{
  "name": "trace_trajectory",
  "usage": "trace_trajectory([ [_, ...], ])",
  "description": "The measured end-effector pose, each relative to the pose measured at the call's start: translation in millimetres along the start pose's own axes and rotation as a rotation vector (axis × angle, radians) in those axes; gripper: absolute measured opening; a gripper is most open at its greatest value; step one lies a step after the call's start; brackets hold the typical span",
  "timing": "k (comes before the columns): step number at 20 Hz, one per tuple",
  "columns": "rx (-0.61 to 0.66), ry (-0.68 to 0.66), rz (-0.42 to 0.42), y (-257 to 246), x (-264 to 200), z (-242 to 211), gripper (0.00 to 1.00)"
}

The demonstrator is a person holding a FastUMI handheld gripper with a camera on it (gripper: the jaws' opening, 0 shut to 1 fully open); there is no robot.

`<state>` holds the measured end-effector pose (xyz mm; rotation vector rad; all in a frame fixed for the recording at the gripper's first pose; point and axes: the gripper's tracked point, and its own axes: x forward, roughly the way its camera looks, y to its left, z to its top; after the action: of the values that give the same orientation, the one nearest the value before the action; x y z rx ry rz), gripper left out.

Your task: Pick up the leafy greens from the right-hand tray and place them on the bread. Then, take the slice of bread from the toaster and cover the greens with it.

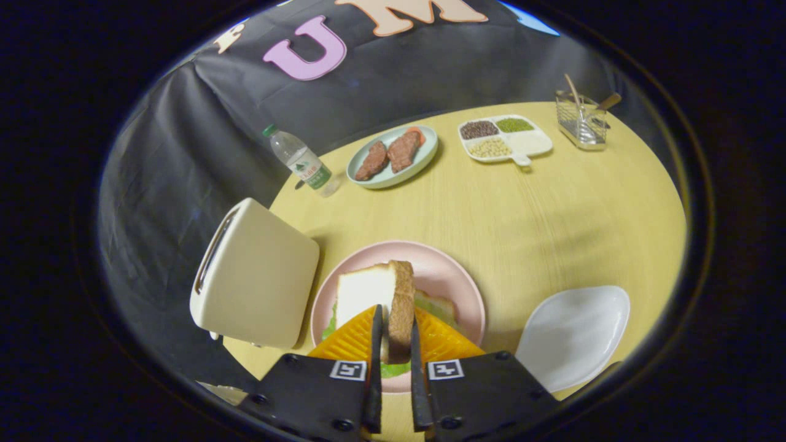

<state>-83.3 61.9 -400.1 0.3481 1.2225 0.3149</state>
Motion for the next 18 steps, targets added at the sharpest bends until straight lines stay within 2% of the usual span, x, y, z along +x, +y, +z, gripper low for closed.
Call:
trace_trajectory([
  [1,0.006,0.007,-0.006,-4,-4,-2,0.23],
  [3,-0.023,0.014,-0.043,-16,-2,-5,0.37],
  [6,-0.053,0.0,-0.04,-18,-13,-6,0.58],
  [10,-0.082,-0.074,-0.035,-14,-34,9,0.87],
  [12,-0.128,-0.157,-0.036,-11,-54,25,1.0],
  [18,-0.255,-0.447,-0.077,12,-137,82,1.0],
])
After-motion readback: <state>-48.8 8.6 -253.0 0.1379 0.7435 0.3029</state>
